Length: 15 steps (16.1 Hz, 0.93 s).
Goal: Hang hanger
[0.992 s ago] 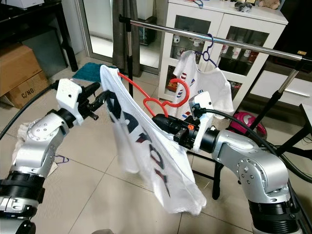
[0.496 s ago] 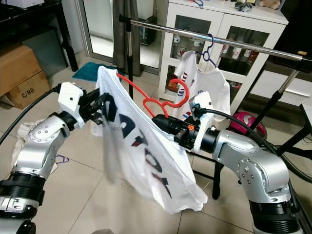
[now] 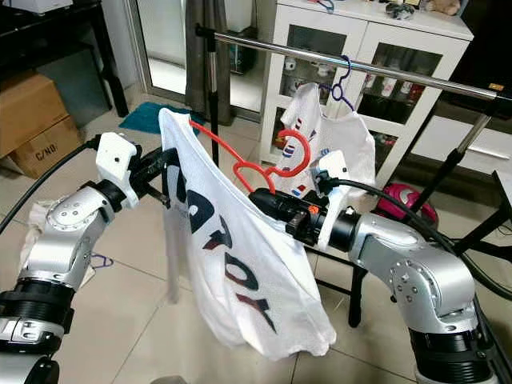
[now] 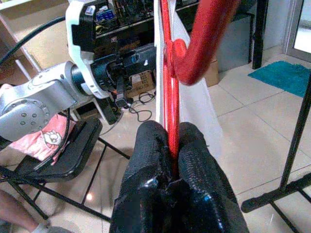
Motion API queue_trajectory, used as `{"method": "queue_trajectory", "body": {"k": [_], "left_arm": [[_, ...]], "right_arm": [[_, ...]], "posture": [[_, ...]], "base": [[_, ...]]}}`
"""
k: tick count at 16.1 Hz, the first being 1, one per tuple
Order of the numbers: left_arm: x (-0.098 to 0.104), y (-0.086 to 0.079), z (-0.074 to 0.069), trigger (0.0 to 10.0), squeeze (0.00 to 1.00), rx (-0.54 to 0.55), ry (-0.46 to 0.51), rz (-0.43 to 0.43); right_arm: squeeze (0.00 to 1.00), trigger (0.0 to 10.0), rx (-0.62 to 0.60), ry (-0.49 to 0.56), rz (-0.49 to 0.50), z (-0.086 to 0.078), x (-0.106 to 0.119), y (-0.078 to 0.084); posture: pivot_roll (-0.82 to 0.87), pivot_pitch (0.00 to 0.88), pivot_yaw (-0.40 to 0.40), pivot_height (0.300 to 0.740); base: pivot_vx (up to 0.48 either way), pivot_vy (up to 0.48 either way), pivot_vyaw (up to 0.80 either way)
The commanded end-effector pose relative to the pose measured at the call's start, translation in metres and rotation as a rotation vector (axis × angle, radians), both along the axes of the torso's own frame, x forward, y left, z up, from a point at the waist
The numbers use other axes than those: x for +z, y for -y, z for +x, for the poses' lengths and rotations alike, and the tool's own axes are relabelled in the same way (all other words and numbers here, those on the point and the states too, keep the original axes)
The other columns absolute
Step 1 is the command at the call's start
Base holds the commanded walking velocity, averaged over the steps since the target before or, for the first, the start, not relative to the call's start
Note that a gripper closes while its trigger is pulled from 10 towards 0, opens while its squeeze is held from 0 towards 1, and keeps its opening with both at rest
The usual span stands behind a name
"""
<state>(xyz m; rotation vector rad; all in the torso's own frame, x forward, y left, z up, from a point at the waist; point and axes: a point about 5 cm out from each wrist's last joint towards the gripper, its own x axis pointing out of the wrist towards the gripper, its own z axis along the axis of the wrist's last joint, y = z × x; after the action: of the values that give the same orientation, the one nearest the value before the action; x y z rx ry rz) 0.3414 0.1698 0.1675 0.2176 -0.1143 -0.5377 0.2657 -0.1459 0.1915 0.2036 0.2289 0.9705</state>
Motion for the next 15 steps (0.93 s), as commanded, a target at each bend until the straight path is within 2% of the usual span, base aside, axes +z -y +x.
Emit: {"method": "queue_trajectory", "body": {"k": [1,5,8,11,15], "left_arm": [[0.005,0.002,0.002,0.0,0.00,-0.017,0.022,-0.005],[0.015,-0.004,-0.002,0.0,0.00,0.008,0.089,-0.037],[0.014,-0.005,-0.006,0.0,0.00,0.009,0.100,-0.038],[0.015,-0.004,-0.010,0.0,0.00,0.002,0.107,-0.030],[0.020,-0.010,-0.009,0.0,0.00,0.001,0.116,0.011]], "right_arm": [[0.00,10.0,0.005,0.029,0.007,0.000,0.008,0.000],[0.00,10.0,-0.004,0.019,-0.014,0.000,0.005,0.001],[0.00,10.0,-0.026,0.009,-0.028,0.001,0.002,0.003],[0.00,10.0,-0.042,-0.008,-0.084,0.002,-0.004,0.006],[0.00,10.0,0.030,-0.034,-0.208,-0.005,-0.022,-0.001]], "posture": [[0.07,0.000,-0.033,0.740],[0.07,0.000,-0.033,0.740],[0.07,0.000,-0.031,0.740],[0.07,0.000,-0.031,0.740],[0.08,0.000,-0.038,0.740]], "base": [[0.000,0.000,0.00],[0.000,0.000,0.00],[0.000,0.000,0.00],[0.000,0.000,0.00],[0.000,0.000,0.00]]}}
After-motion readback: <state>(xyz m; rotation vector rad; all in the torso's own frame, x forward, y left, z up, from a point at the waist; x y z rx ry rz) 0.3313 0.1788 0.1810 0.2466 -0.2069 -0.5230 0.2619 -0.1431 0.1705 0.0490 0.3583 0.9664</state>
